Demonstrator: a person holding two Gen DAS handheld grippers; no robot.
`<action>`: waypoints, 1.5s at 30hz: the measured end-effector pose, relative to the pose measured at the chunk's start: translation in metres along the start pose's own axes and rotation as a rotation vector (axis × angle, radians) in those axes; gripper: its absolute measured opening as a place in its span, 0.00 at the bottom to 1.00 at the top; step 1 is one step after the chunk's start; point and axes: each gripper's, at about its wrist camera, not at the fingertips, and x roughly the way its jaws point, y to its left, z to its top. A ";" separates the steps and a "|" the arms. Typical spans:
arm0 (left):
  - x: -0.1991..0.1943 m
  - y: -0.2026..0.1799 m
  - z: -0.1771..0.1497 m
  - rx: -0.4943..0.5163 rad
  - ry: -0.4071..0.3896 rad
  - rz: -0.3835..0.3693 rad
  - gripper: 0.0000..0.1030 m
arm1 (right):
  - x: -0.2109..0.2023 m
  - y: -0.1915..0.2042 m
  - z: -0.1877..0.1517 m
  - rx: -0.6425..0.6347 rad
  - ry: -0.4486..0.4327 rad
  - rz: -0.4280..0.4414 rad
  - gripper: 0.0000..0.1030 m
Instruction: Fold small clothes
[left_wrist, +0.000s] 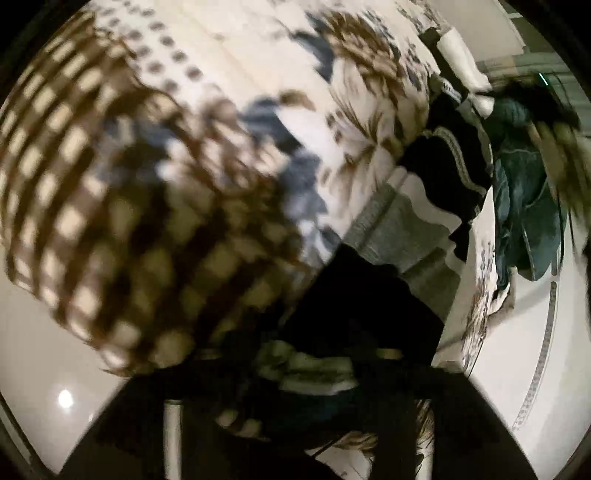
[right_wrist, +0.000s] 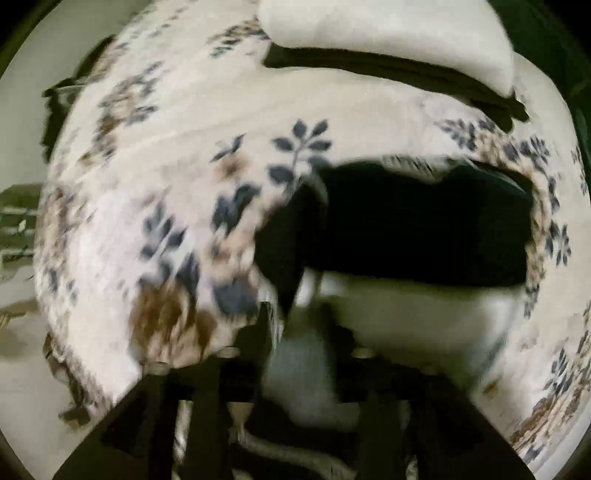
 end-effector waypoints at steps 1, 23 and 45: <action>-0.009 0.004 0.000 0.002 -0.006 -0.022 0.60 | -0.010 -0.007 -0.026 -0.008 0.003 0.035 0.54; 0.040 -0.036 -0.011 0.241 0.072 0.204 0.15 | 0.105 -0.077 -0.456 0.457 0.230 0.307 0.10; 0.086 -0.134 0.145 0.447 0.065 0.085 0.00 | 0.081 -0.130 -0.360 0.758 -0.079 0.289 0.11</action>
